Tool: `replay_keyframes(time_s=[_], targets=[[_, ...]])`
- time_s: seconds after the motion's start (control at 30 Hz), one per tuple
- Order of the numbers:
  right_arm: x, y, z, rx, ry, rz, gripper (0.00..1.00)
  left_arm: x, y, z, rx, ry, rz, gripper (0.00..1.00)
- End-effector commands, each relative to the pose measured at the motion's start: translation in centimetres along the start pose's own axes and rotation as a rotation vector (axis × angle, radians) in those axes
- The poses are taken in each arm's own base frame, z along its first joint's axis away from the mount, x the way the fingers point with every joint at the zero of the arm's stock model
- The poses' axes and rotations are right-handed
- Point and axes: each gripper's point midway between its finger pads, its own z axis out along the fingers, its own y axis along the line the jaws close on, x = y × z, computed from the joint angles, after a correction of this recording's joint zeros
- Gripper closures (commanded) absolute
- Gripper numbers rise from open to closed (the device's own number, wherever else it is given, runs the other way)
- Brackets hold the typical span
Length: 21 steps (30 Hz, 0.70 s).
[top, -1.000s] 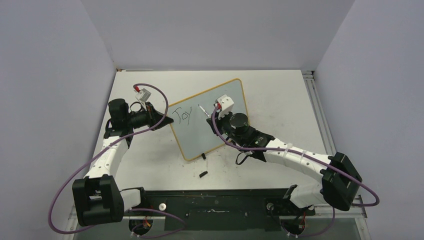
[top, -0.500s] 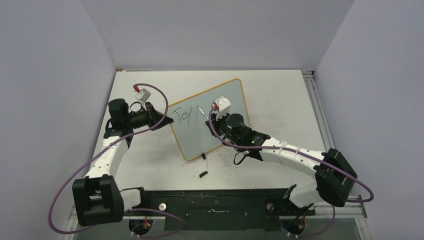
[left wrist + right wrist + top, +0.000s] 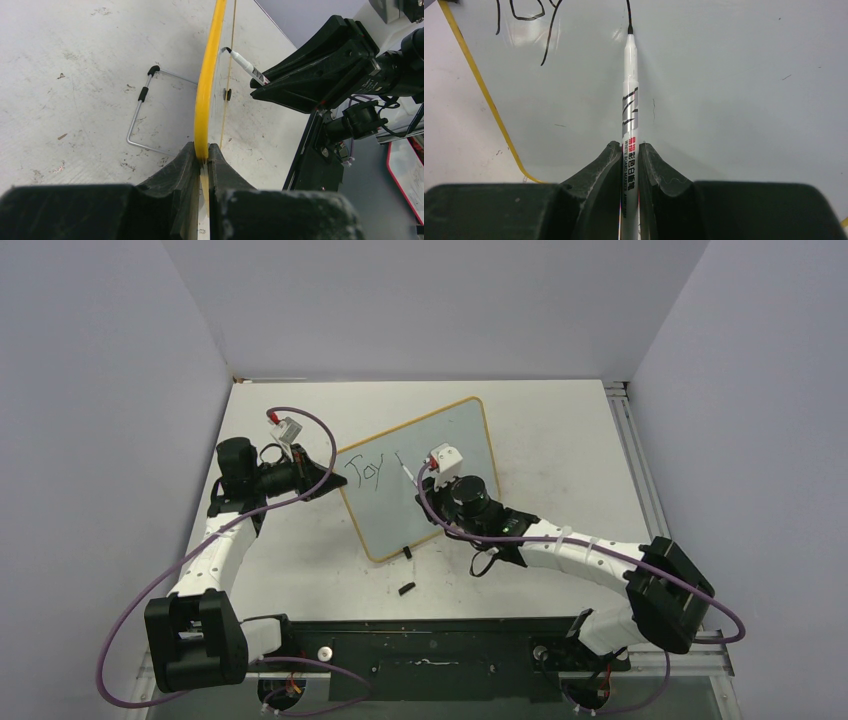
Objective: Write a sentence on the whiteboard
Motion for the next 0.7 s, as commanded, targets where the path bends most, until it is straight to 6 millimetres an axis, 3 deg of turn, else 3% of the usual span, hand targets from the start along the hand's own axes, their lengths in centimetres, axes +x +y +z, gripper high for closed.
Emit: replay_keyframes(time_s=[0.0,0.13,0.3,0.67], targets=[[-1.5,0.6,-0.9,-0.015,-0.047,0.017,0.95,-1.7,-0.9,-0.4,0.018,-0.023,0.070,1.00],[-2.8,1.1,-1.4,-0.018,-0.080,0.017,0.95,-1.8,-0.9,-0.4,0.017,-0.024,0.071,1.00],[-5.9,1.5,-2.4,-0.011,-0.154,0.010,0.95,-1.8,-0.9,-0.4,0.015,-0.026,0.073,1.00],[-8.4,1.5,-0.3,0.012,-0.186,-0.026,0.95,-1.8,-0.9,-0.4,0.015,-0.025,0.072,1.00]])
